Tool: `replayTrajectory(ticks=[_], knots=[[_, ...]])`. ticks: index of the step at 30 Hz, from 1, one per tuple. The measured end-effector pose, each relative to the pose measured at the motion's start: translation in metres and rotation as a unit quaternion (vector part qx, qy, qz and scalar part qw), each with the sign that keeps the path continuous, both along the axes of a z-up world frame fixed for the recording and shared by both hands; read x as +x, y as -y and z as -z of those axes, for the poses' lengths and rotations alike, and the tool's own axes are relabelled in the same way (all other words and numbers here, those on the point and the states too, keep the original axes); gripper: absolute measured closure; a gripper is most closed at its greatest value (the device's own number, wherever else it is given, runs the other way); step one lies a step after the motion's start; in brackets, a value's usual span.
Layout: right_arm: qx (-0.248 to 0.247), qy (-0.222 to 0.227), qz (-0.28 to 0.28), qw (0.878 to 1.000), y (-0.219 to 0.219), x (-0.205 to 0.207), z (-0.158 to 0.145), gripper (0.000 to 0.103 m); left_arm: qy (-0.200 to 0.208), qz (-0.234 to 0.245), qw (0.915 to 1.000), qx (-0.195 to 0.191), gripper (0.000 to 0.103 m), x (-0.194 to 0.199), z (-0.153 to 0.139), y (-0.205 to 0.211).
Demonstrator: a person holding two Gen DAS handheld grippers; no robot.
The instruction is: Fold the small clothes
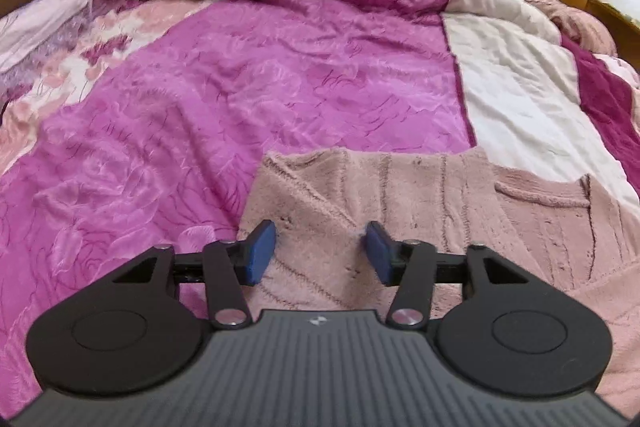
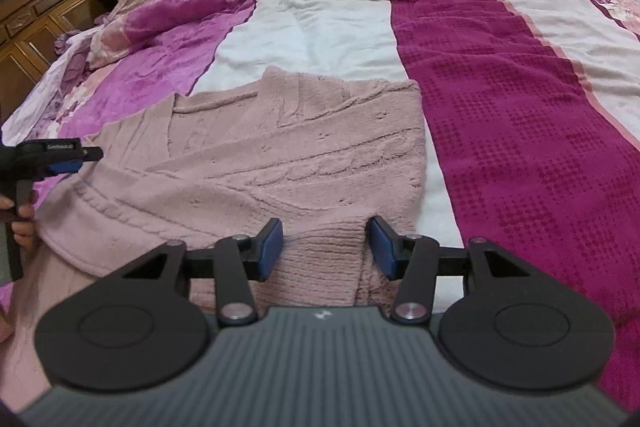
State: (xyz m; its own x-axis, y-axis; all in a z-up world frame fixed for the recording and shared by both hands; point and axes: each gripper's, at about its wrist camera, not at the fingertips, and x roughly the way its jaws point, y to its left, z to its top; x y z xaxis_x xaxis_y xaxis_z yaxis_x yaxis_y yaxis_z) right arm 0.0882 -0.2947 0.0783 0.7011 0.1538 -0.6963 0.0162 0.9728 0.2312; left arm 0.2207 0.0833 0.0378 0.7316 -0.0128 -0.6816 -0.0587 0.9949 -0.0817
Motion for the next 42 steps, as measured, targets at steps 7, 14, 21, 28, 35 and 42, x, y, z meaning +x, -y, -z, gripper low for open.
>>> replayTrajectory(ticks=[7, 14, 21, 28, 35, 42], knots=[[-0.008, 0.013, -0.011, 1.000, -0.005, -0.003, -0.011, 0.088, 0.055, -0.011, 0.9984, 0.008, 0.096, -0.019, 0.002, 0.004], [-0.058, 0.111, -0.002, 0.992, -0.008, -0.013, -0.055, 0.097, 0.095, -0.066, 0.9932, 0.012, 0.097, -0.026, -0.005, -0.008], [-0.038, 0.049, 0.050, 0.997, 0.016, 0.016, -0.022, 0.094, 0.065, -0.083, 0.9942, -0.024, 0.096, -0.021, 0.011, -0.017], [-0.012, 0.063, 0.024, 0.998, 0.001, -0.004, -0.020, 0.071, 0.051, -0.044, 0.9977, 0.001, 0.077, -0.031, -0.009, -0.017], [-0.009, 0.043, 0.023, 0.999, -0.008, -0.002, 0.001, 0.052, 0.051, -0.004, 0.9975, 0.049, 0.052, -0.070, -0.032, -0.013], [-0.024, 0.031, 0.037, 0.999, -0.004, 0.007, 0.021, 0.054, 0.015, -0.005, 0.9962, 0.085, 0.048, -0.079, -0.002, -0.014]])
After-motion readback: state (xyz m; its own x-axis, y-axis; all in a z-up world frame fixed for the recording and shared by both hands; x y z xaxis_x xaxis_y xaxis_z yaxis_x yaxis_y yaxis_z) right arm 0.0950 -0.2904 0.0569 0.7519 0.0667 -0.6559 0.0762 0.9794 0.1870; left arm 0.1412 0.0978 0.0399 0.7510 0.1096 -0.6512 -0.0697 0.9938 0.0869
